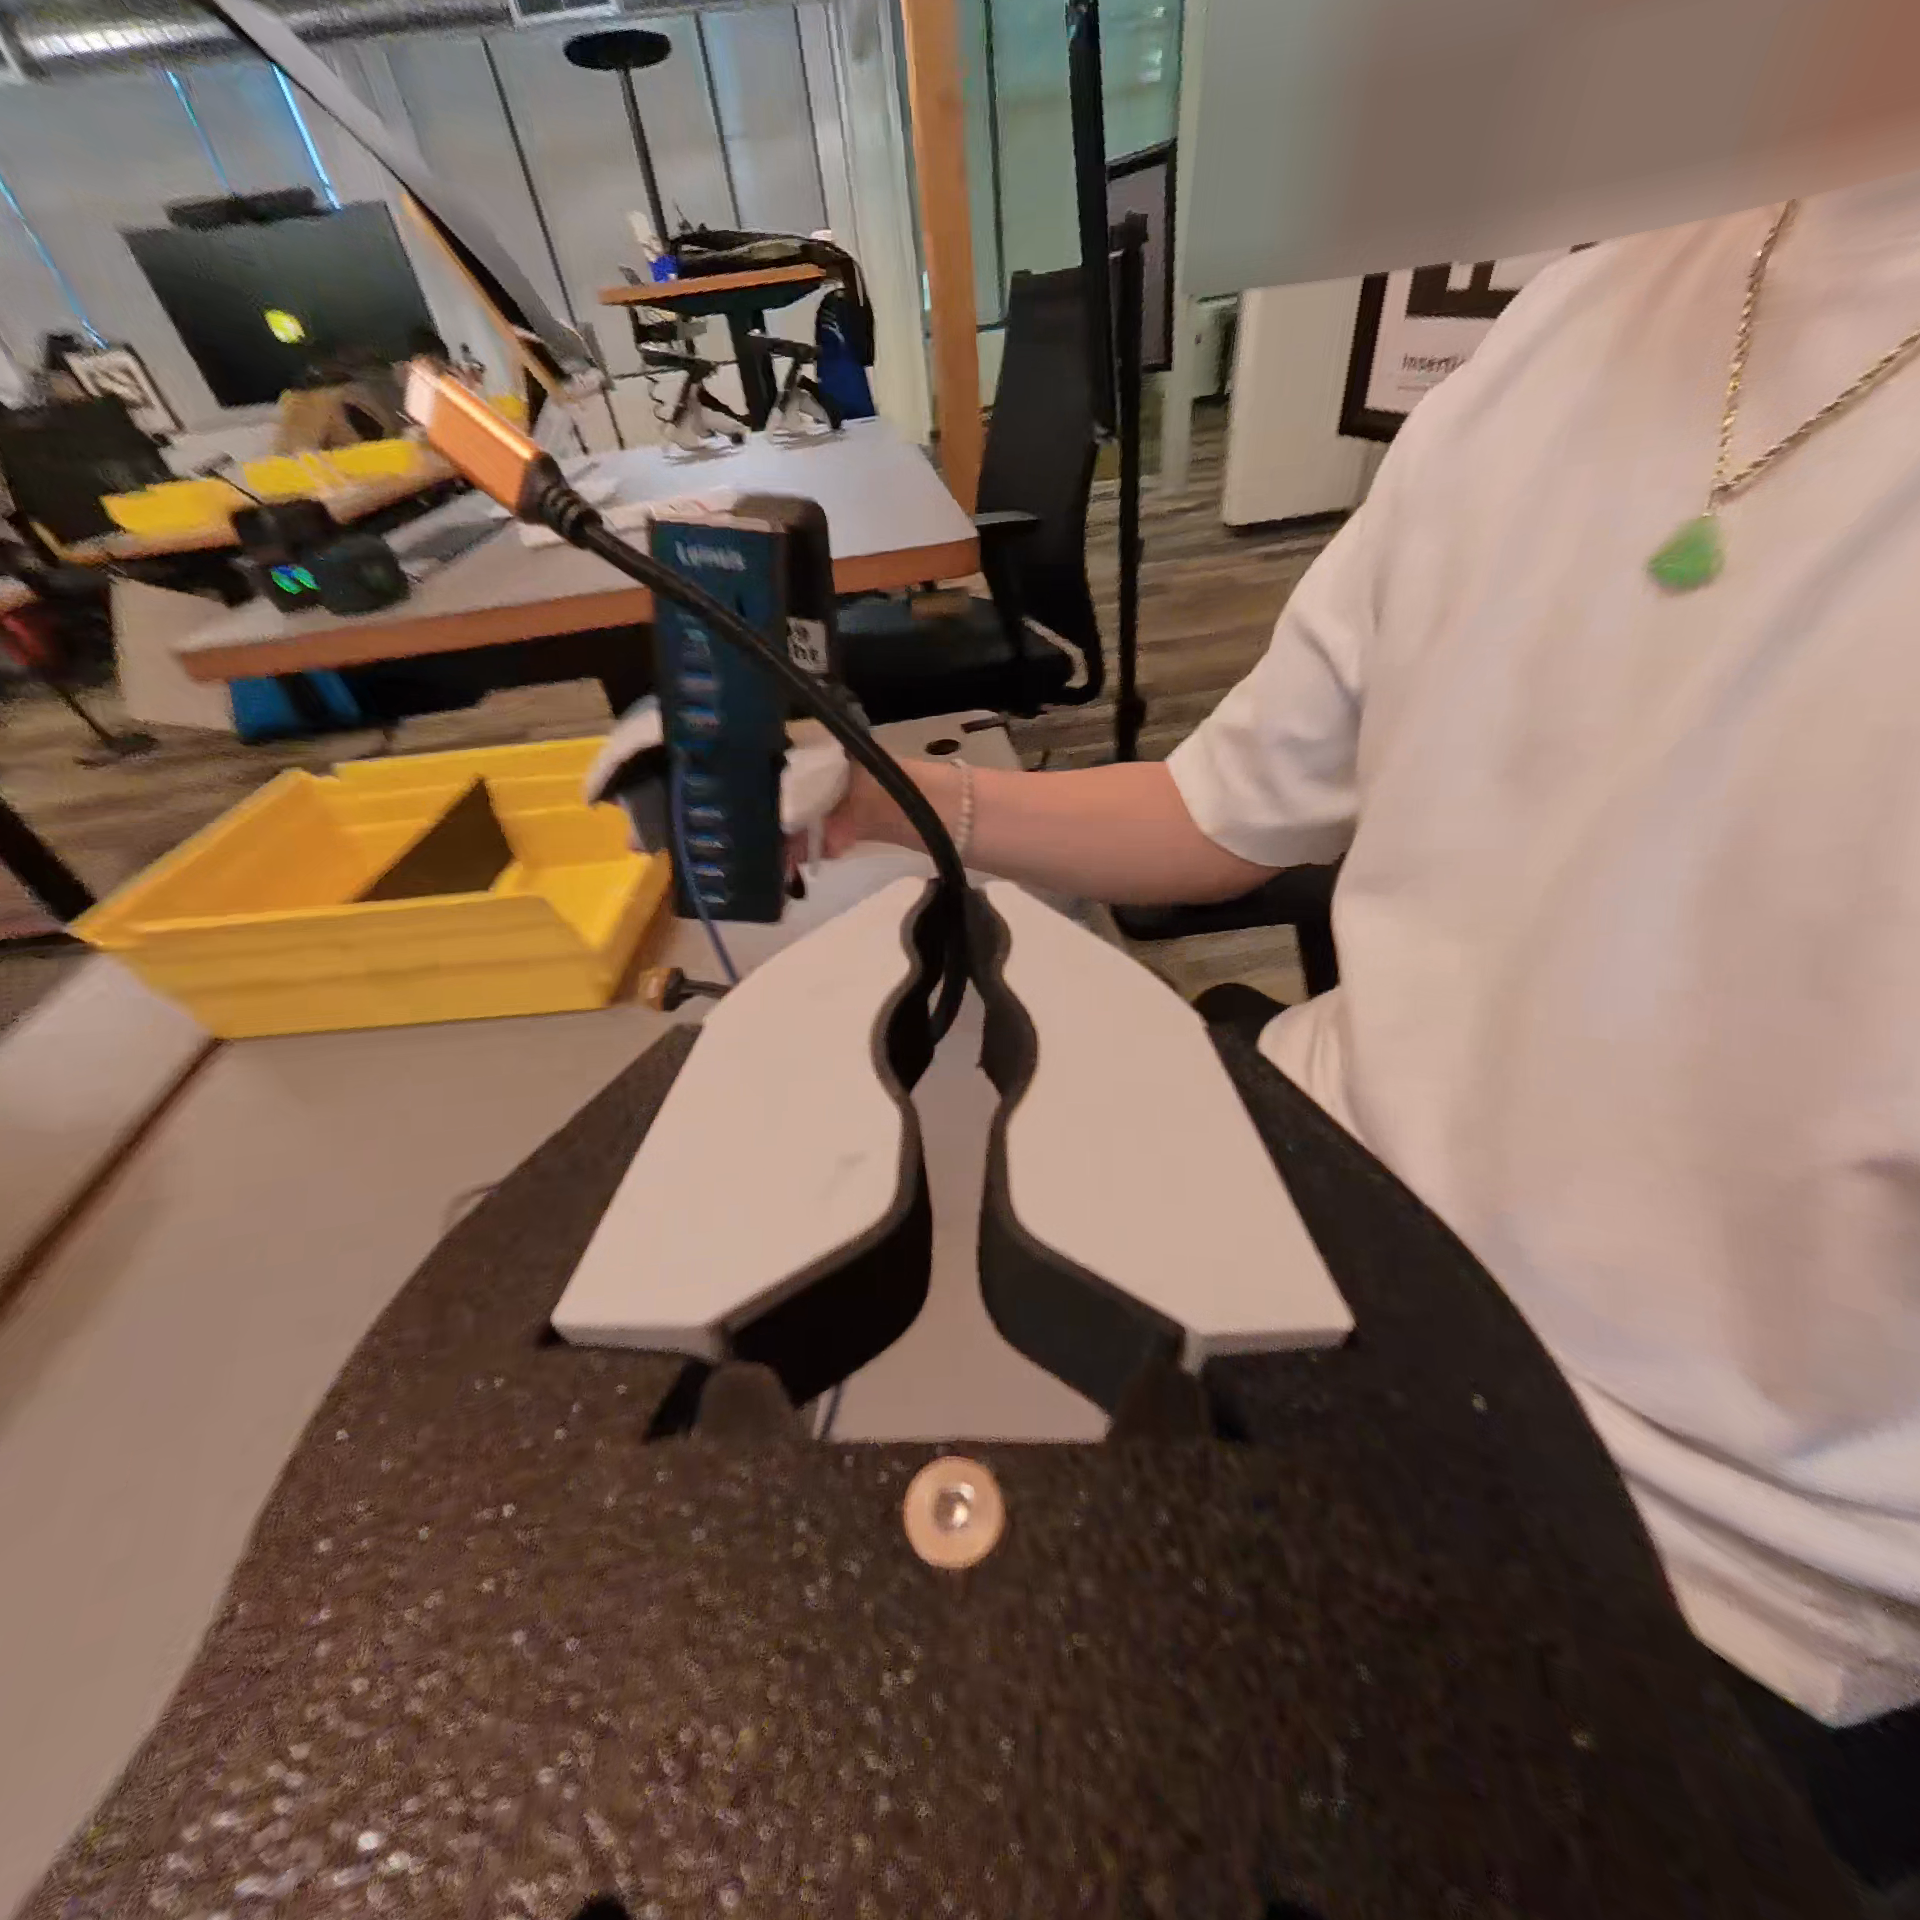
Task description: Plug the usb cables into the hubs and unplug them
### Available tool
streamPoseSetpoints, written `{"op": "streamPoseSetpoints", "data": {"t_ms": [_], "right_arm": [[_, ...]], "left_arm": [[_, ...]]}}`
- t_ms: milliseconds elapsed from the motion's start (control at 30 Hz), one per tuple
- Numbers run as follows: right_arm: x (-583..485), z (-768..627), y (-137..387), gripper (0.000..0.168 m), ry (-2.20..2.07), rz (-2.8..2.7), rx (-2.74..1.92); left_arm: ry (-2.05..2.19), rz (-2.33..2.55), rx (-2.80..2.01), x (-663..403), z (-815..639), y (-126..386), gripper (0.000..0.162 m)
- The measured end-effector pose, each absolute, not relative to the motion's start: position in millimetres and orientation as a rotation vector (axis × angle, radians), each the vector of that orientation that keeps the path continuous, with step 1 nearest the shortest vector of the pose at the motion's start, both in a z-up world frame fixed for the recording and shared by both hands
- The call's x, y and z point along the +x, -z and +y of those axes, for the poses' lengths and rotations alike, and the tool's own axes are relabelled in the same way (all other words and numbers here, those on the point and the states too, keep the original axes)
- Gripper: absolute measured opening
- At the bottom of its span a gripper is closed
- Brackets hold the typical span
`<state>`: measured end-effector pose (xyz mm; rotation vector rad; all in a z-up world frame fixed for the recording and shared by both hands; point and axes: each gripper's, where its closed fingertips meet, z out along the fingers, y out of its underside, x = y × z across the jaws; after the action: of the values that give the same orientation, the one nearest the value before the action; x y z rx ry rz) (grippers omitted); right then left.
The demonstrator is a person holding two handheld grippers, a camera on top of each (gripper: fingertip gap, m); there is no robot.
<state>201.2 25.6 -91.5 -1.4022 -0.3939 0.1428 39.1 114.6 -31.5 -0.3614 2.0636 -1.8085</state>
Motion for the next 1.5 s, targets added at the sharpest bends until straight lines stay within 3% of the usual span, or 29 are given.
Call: {"op": "streamPoseSetpoints", "data": {"t_ms": [267,533,733,933,1000,1067,1300,1500], "right_arm": [[226.4,11.4,95.0,0.073,-0.094,-0.329,-1.410],[222.9,10.3,93.5,0.073,-0.079,-0.360,-1.419],[223.5,11.6,95.5,0.074,-0.081,-0.360,-1.425],[222.8,13.1,97.3,0.073,-0.078,-0.363,-1.436],[222.2,13.4,98.1,0.074,-0.081,-0.366,-1.439],[221.8,14.2,98.7,0.074,-0.084,-0.366,-1.440],[222.0,17.1,101.2,0.074,-0.090,-0.366,-1.443],[216.7,20.0,103.3,0.074,-0.101,-0.381,-1.452]], "left_arm": [[2.057,2.102,-0.775,39.2,115.1,138.4,0.003],[1.838,2.164,-1.328,18.8,152.9,212.9,0.003],[1.400,2.403,-1.375,-0.5,166.1,248.9,0.005],[1.131,2.398,-1.437,4.6,186.3,258.2,0.010],[0.987,2.410,-1.464,2.6,197.0,264.7,0.018],[0.851,2.386,-1.499,2.4,208.3,268.0,0.037],[0.879,2.143,-1.413,46.0,171.8,215.7,0.030],[0.448,2.116,-1.306,98.7,156.0,247.4,0.031]]}}
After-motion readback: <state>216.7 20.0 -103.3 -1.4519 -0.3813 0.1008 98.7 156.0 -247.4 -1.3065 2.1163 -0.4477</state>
